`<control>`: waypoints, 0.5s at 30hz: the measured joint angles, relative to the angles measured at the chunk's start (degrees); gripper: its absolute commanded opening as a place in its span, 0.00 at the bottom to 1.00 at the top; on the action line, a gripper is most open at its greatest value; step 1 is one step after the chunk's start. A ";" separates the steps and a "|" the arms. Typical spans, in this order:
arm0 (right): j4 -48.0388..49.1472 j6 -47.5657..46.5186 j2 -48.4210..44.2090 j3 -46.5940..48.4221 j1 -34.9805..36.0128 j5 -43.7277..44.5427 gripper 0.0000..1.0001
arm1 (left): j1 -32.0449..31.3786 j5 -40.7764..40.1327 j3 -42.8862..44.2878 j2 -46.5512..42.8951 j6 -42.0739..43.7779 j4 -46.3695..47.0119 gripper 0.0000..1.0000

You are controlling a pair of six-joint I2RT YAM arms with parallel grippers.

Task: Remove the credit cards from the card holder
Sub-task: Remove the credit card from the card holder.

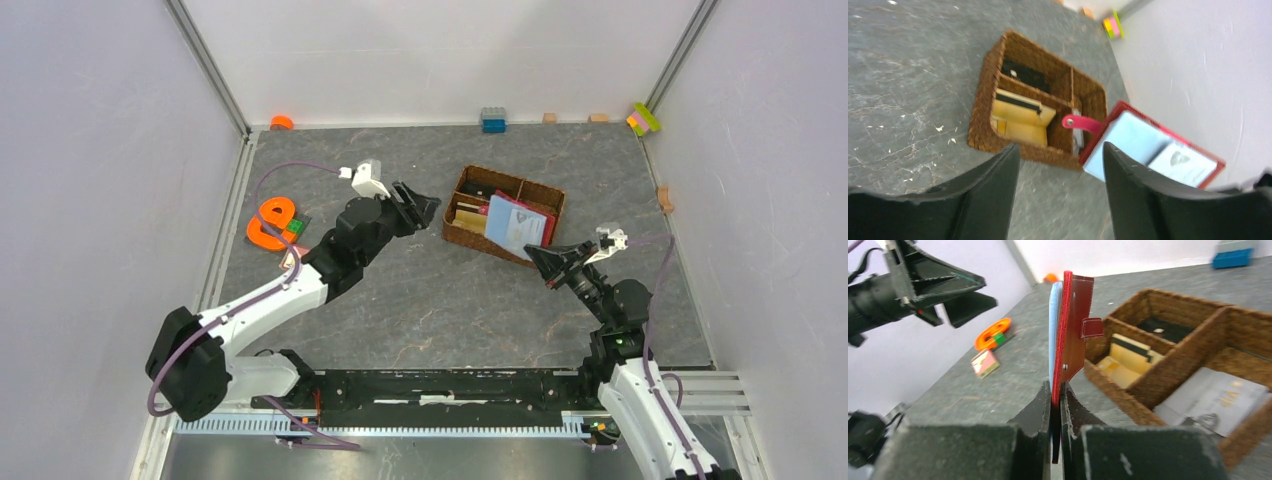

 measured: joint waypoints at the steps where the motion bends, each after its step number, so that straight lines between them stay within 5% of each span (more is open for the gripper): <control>1: 2.58 0.87 1.18 -0.70 0.00 -1.68 0.08 | 0.11 2.45 -0.68 -0.61 2.69 0.79 0.85; 3: 6.91 2.58 3.30 -1.86 0.00 -4.98 0.08 | 0.04 5.92 -3.08 -1.55 5.92 2.71 0.99; 6: 12.17 4.81 6.25 -2.84 0.00 -8.22 0.00 | -0.07 10.14 -7.93 -2.25 8.28 4.55 1.00; 15: 22.34 9.92 10.38 -4.72 0.00 -12.52 0.00 | -0.13 11.32 -16.17 -7.56 9.84 6.10 1.00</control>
